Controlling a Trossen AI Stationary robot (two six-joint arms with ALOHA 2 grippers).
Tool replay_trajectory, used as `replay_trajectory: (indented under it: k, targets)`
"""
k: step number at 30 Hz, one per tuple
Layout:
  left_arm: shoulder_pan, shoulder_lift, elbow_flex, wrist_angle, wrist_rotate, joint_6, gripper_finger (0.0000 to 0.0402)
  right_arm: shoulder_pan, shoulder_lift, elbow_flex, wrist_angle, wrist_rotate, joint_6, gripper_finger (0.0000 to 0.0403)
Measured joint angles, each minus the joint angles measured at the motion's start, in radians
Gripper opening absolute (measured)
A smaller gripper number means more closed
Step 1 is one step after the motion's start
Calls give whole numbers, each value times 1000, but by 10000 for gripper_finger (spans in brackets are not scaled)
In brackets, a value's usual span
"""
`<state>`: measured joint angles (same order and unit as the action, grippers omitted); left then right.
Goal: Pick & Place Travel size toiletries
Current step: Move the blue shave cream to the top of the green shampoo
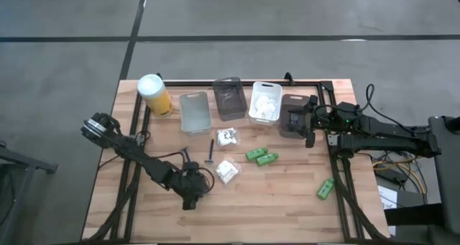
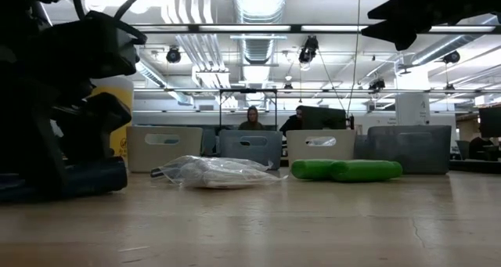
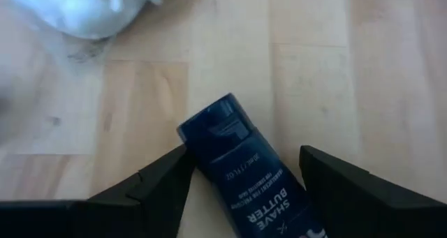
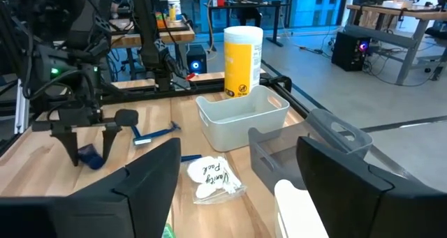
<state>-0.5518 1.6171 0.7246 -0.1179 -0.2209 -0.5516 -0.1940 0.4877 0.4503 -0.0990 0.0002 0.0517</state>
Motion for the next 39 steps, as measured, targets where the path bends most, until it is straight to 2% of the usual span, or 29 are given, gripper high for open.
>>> replay_trajectory:
  k: [3, 10, 14, 29, 39]
  targets:
    - [1, -2, -2, -25, -22, 12, 232, 0, 0, 0, 0, 0, 0, 291]
    - [2, -1, -7, -57, -23, 57, 124, 0, 0, 0, 0, 0, 0, 311]
    - [2, -13, -9, -73, -20, 97, 88, 0, 0, 0, 0, 0, 0, 322]
    - [67, -144, 97, -163, -5, 268, 89, 0, 0, 0, 0, 0, 0, 360]
    - [195, -180, 200, -181, 5, 292, 89, 0, 0, 0, 0, 0, 0, 341]
